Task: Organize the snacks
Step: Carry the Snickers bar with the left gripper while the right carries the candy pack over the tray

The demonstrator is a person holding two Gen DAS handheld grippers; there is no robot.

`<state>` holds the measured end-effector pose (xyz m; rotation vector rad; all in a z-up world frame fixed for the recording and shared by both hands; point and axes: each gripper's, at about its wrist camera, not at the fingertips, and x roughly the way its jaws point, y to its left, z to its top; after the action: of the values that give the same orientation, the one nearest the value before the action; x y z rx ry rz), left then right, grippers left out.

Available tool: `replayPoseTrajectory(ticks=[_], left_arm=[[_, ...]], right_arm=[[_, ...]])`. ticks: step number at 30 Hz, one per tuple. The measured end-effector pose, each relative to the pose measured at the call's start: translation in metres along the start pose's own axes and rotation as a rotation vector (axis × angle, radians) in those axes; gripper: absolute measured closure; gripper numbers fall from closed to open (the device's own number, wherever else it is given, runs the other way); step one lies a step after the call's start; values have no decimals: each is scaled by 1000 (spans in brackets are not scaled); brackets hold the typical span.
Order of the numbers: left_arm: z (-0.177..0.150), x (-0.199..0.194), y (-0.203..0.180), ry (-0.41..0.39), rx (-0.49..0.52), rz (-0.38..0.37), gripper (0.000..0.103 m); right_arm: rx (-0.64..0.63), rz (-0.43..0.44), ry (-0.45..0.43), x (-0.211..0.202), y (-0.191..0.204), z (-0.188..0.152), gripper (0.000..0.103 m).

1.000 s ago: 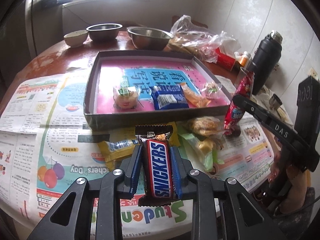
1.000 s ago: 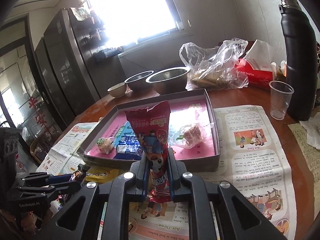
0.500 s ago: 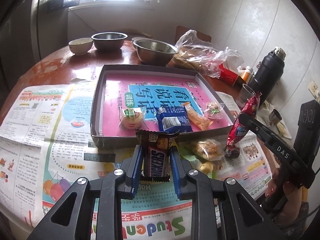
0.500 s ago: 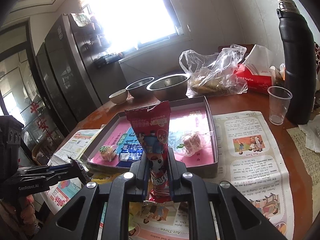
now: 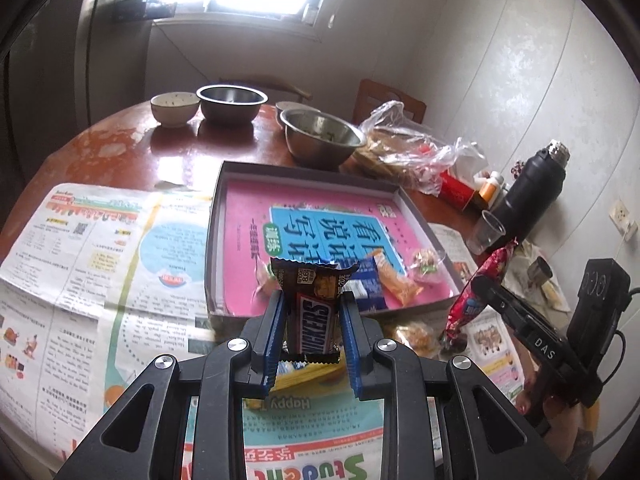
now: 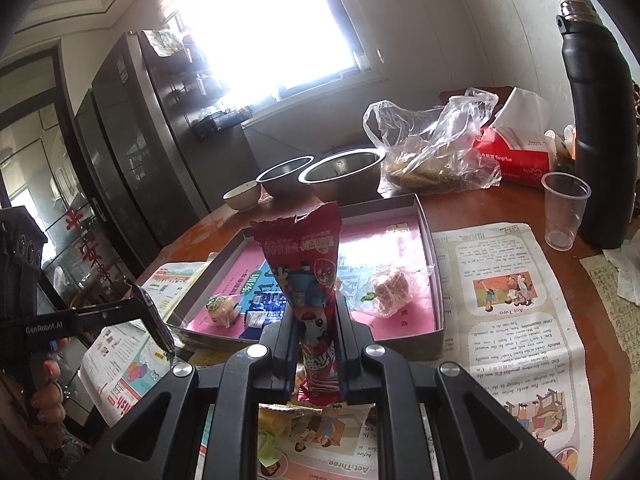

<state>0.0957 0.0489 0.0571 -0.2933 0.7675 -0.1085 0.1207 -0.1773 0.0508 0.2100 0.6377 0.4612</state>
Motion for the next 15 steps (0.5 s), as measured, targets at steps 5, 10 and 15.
replayPoseTrajectory(ticks=[5, 10, 15], left_arm=[[7, 5, -5, -8, 7, -13, 75], [14, 19, -9, 1, 14, -22, 75], [21, 36, -11, 10, 17, -22, 75]], right_arm=[[-4, 0, -15, -1, 1, 5, 87], [-3, -4, -22, 0, 0, 9, 87], [-1, -15, -25, 5, -4, 15, 87]])
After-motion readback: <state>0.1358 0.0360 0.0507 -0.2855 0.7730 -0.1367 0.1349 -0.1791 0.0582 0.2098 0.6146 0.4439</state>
